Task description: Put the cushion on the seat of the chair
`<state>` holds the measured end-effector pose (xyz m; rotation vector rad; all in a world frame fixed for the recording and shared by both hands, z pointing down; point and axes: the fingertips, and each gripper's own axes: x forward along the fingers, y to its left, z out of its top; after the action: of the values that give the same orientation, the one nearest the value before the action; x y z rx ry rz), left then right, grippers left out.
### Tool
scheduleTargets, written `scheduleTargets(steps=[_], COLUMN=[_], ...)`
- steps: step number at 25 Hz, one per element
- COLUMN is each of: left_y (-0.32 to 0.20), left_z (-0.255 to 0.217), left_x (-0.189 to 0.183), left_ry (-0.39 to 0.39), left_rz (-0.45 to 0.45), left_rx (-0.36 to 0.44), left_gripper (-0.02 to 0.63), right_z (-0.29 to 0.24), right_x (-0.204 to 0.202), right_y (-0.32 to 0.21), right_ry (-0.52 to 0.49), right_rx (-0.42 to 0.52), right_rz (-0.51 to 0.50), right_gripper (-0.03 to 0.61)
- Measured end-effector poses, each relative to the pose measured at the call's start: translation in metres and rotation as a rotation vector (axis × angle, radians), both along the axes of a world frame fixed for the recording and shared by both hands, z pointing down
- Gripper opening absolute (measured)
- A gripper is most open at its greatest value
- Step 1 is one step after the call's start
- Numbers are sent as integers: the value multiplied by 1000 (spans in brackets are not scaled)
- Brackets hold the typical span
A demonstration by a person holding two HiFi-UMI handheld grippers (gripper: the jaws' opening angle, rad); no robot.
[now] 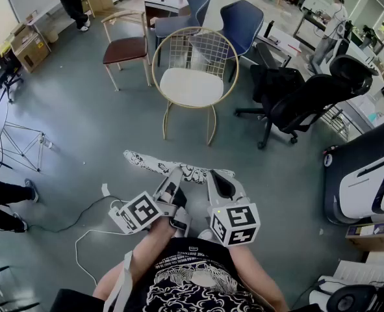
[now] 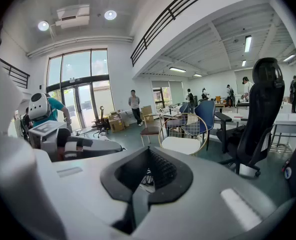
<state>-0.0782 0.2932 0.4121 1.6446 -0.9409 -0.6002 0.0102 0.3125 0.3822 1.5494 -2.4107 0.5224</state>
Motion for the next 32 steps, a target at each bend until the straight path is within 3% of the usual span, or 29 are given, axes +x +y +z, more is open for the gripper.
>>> scheduleTargets(steps=[26,32], left_y=[-58,-93], left_z=[26,38], left_x=[-20,-19], left_ry=[33,-44], left_rz=[52,52], left_rx=[-31,-44], left_gripper=[20,20], right_z=[30,38], right_x=[-24,-20], right_y=[-53,-90], right_ry=[-22,-33], right_rx=[-65,-73], right_rz=[21,7], right_gripper=[-2,-3])
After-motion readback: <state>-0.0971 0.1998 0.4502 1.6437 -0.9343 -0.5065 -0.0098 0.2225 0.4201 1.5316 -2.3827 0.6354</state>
